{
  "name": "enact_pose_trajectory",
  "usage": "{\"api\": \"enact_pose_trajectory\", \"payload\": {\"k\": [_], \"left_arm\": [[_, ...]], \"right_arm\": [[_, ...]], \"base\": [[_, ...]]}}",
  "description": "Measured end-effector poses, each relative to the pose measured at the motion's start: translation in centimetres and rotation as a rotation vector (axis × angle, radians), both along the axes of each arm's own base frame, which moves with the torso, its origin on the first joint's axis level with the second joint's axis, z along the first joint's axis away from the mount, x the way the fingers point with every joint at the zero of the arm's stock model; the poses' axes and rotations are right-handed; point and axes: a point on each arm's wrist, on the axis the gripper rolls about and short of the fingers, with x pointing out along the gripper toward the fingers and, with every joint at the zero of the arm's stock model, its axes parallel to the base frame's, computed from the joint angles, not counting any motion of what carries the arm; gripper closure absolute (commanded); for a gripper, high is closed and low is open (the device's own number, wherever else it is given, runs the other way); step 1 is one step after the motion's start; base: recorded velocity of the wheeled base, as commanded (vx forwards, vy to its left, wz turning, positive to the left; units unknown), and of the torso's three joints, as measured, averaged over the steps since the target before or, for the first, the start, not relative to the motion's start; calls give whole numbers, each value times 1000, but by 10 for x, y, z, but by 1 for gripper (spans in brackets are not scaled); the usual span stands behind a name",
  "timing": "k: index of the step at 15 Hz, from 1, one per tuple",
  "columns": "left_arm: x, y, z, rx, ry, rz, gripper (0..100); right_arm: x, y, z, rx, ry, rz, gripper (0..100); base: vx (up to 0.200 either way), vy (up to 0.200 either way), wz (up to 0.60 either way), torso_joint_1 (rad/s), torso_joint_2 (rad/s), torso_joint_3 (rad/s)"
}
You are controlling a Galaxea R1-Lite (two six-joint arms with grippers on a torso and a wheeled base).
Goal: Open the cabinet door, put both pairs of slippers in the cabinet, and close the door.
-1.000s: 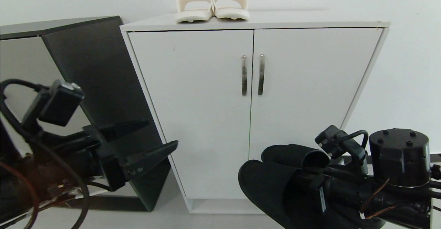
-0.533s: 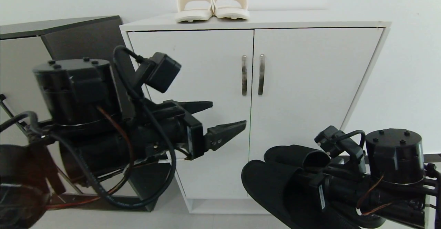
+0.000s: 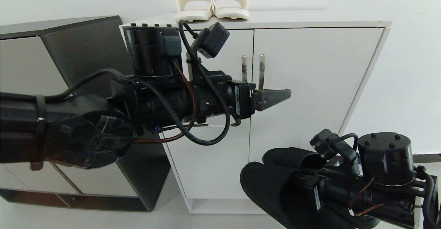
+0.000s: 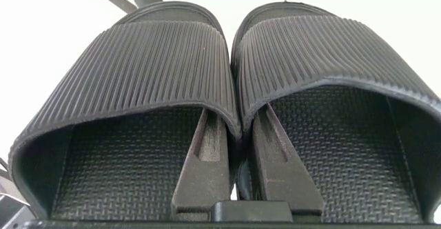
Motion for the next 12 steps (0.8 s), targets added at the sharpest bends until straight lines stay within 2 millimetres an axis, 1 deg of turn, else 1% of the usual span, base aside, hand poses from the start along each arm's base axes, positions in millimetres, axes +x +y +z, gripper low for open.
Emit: {"api": "enact_pose_trajectory", "payload": {"k": [3,6,12], "left_arm": [[13,-10,0,-14,58,-60,0],[22,-17,3,-29,51,-67,0],[50,-18,8,-34,37,-14,0]], "right_arm": [[-1,0,0,7,-15,1,100],[-1,-1,-1,4,-12,0,100],[-1,0,-2,0,-11,1,100]], "base": [[0,0,0,0,0,0],[0,0,0,0,0,0],[0,0,0,0,0,0]]}}
